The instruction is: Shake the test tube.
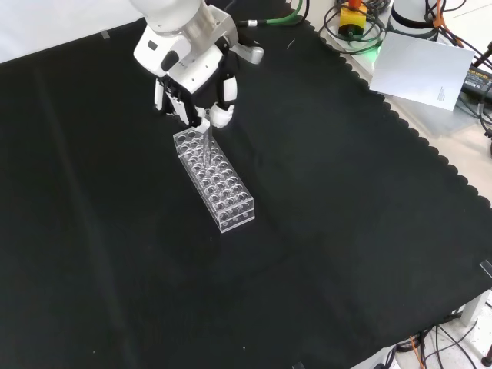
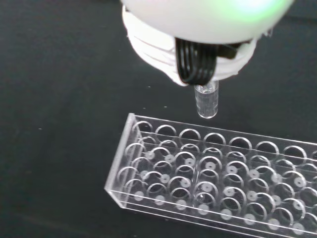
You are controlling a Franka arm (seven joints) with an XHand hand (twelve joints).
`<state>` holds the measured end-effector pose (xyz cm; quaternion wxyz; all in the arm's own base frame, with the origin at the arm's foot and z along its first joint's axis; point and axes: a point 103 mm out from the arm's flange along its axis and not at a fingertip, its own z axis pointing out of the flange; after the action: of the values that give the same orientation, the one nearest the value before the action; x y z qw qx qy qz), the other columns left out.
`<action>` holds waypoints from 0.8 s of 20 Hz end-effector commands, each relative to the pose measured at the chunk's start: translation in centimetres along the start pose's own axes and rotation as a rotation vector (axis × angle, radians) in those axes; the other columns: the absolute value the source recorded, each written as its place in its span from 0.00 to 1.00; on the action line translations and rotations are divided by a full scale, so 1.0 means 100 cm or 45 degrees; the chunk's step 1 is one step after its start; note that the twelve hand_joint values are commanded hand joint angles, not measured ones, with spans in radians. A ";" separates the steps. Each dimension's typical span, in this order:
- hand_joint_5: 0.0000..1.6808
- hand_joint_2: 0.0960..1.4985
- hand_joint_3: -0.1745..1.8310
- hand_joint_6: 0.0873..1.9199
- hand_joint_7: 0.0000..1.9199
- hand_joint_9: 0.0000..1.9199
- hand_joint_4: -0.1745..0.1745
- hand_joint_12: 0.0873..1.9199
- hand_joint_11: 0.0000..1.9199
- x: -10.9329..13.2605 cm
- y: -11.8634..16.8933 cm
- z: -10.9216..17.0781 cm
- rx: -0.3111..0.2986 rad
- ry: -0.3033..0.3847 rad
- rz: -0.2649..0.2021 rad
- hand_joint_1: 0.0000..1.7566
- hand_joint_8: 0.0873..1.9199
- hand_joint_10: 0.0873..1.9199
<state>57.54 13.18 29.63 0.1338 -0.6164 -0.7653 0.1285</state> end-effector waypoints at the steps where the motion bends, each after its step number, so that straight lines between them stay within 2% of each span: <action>1: 0.80 0.33 0.45 0.23 0.74 0.77 0.00 0.61 0.42 -0.036 -0.003 0.003 0.018 -0.015 0.092 0.82 0.33 0.01; 9: 0.80 0.33 0.45 0.23 0.74 0.77 0.00 0.61 0.42 -0.089 -0.013 0.006 0.037 -0.034 0.228 0.82 0.33 0.01; 13: 0.81 0.33 0.45 0.23 0.74 0.77 0.00 0.61 0.42 -0.104 -0.016 0.005 0.039 -0.038 0.259 0.82 0.33 0.01; 16: 0.81 0.33 0.45 0.23 0.74 0.77 0.00 0.61 0.42 -0.105 -0.016 0.005 0.032 -0.021 0.255 0.82 0.33 0.01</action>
<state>58.08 2.97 29.21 0.1196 -0.6851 -0.7007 0.1593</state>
